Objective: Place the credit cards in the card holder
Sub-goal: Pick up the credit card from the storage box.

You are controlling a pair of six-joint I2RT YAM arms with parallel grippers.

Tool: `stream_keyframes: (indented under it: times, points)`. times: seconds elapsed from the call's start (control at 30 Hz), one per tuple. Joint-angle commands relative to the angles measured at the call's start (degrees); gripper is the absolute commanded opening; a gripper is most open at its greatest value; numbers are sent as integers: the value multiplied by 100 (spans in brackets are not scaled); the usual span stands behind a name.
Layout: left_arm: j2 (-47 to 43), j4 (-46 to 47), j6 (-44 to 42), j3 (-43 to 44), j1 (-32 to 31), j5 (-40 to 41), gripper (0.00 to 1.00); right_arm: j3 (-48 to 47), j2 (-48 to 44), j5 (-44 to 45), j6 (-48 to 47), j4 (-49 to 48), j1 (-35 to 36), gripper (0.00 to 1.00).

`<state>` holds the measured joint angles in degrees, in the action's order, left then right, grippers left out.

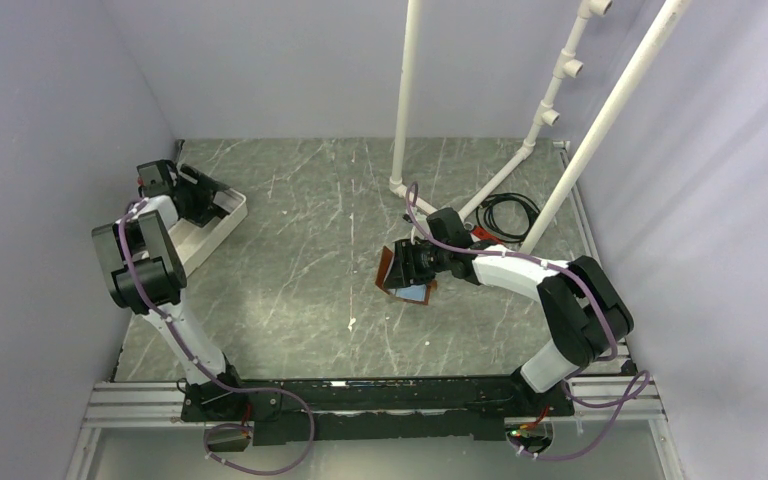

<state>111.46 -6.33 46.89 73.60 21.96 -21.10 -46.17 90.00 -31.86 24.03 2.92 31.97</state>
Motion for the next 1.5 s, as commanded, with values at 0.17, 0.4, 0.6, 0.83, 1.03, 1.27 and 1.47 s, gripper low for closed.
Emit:
stream_keyframes:
  times: [0.17,0.4,0.6,0.83,1.03,1.27,1.47]
  points:
    - [58,845,209,-157,-87,-275,65,-28,-3,-40,-17,-271,-7,49]
    - [26,849,206,-155,-86,-306,47,-25,9,-40,-22,-265,-6,49]
    - [-34,874,177,-150,-87,-354,40,-32,35,-53,-13,-265,-8,49]
    - [-76,465,117,37,-88,-384,27,-41,79,-96,-4,-270,-6,49]
    - [-157,-14,-36,233,-86,-317,25,-50,71,-93,-4,-268,-10,49]
    - [-217,-270,-51,395,-82,-407,19,-54,71,-110,-4,-266,-8,49]
    - [-244,-633,-23,590,-74,-424,8,-71,75,-114,-20,-266,-6,49]
